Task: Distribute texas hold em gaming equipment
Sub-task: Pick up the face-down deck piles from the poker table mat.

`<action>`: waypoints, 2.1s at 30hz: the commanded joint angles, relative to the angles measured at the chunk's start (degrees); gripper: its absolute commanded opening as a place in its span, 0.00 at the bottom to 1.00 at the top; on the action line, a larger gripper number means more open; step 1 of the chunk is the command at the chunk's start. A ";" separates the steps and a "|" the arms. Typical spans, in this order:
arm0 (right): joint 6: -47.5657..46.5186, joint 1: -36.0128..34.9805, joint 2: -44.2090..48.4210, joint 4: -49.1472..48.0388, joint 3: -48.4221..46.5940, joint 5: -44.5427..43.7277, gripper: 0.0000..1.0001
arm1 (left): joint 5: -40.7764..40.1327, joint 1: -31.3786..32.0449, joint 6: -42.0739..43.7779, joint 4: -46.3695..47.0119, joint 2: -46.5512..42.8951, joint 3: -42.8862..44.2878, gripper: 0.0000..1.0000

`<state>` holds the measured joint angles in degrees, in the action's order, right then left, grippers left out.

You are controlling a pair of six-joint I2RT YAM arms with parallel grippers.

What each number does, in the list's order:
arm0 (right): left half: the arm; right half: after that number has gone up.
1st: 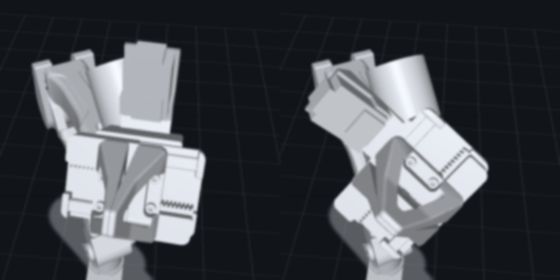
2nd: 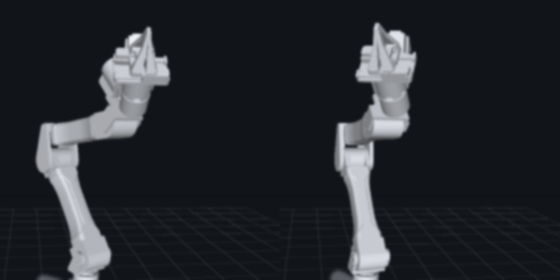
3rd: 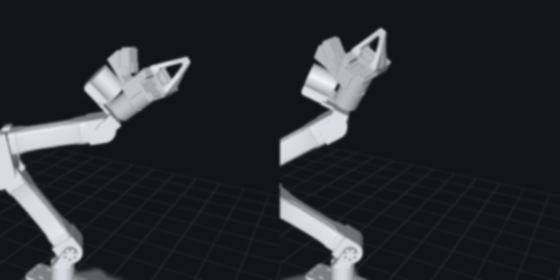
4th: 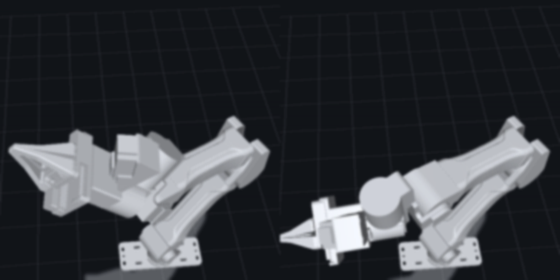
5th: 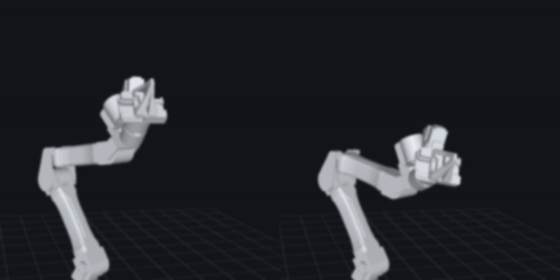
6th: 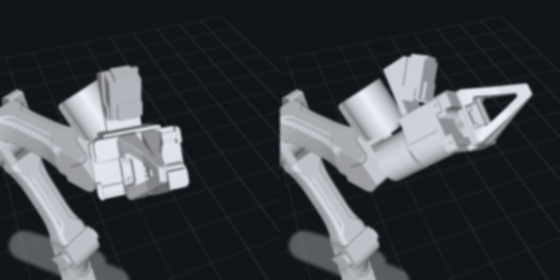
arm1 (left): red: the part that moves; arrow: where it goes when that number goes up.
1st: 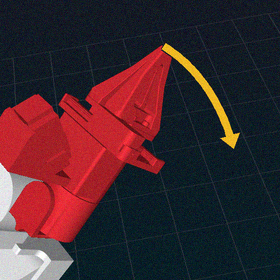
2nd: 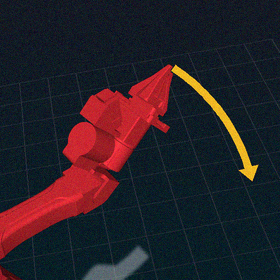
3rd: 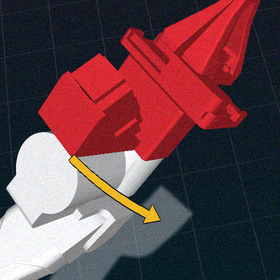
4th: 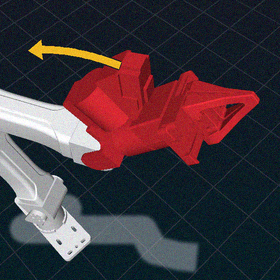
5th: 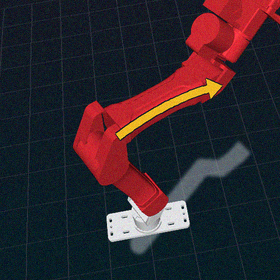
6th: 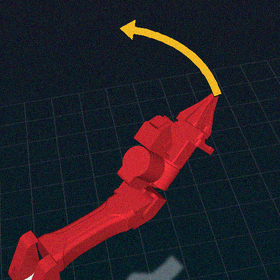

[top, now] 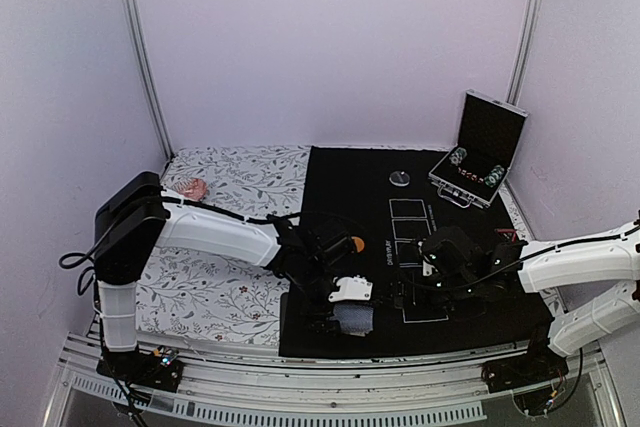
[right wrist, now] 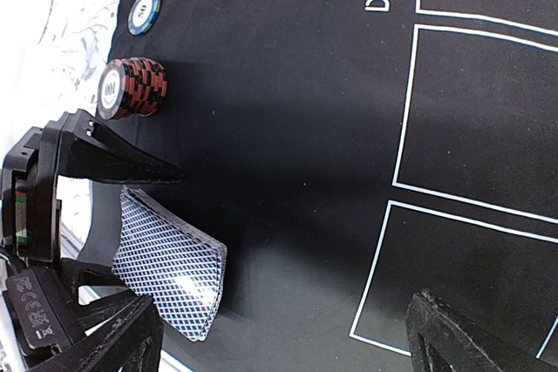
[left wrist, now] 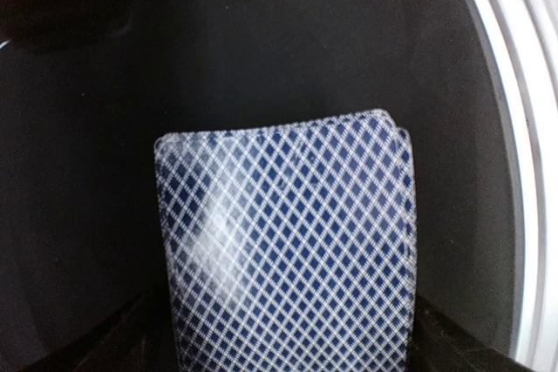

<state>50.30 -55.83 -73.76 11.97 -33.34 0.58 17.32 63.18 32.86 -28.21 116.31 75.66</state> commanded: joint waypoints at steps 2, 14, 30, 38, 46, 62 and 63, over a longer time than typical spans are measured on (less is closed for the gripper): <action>-0.52 0.20 -0.18 -0.43 -0.36 0.05 0.99 | -1.03 0.94 0.20 -2.07 2.28 1.75 0.90; -0.32 0.24 1.30 0.91 -0.40 -1.16 0.99 | 1.66 1.54 1.53 -6.13 4.13 2.72 0.68; -0.09 0.34 2.19 2.07 -0.22 -2.27 0.99 | 0.61 2.12 2.21 -8.16 6.72 3.88 0.72; 0.67 0.54 4.41 2.46 0.77 -3.14 0.99 | 0.04 2.02 1.21 -5.37 4.63 3.00 0.62; 1.17 1.18 6.05 1.91 1.78 -2.75 0.99 | -1.69 2.03 -0.47 -1.12 0.08 0.95 0.56; -3.35 2.25 13.86 -8.30 4.35 4.23 0.99 | -5.85 1.88 -4.24 -8.59 -12.03 2.33 0.58; -3.93 2.28 14.16 -8.91 4.22 4.70 0.99 | -6.14 1.94 -4.35 -9.25 -13.05 2.26 0.59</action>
<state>48.95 -53.91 -61.43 7.53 -29.41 2.79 12.67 64.38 29.89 -33.61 108.47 76.90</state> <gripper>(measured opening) 0.988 0.582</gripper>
